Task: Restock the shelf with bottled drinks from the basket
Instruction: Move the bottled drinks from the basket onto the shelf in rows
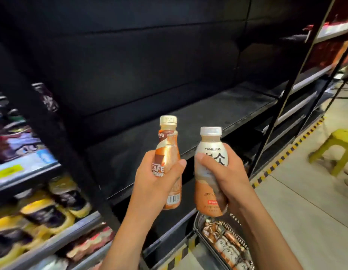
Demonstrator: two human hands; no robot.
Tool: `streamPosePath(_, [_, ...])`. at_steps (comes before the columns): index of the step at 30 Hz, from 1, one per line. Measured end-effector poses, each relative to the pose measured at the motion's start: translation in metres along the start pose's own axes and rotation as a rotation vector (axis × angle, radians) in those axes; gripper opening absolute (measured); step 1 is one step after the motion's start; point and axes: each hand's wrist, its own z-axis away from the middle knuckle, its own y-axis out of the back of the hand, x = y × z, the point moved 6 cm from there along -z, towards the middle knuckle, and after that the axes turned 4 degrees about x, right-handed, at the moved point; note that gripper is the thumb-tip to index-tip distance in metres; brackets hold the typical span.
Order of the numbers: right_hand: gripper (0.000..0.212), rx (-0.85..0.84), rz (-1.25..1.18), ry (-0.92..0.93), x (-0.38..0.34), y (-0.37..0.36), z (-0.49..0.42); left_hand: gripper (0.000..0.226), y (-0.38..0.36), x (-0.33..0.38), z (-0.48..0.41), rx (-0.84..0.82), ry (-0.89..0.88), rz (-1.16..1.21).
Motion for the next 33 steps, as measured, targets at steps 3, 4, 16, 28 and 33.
streamPosePath(3, [0.03,-0.116,0.018,-0.003,-0.01,-0.056,0.049,0.024,0.069,0.004,0.04,0.102,-0.001,0.012])
streamPosePath(4, [0.034,-0.162,0.02,-0.003,-0.013,-0.074,0.066,0.023,0.09,0.005,0.055,0.137,-0.003,0.021])
streamPosePath(16, [0.042,-0.574,-0.05,0.05,-0.056,-0.298,0.214,0.025,0.327,0.027,0.175,0.547,-0.035,0.059])
streamPosePath(28, [0.032,-0.652,0.005,0.017,-0.073,-0.482,0.205,0.043,0.517,0.032,0.137,0.776,0.082,0.0])
streamPosePath(33, [0.044,-0.712,0.017,-0.084,-0.073,-0.539,0.184,0.052,0.571,0.034,0.103,0.756,0.106,-0.011])
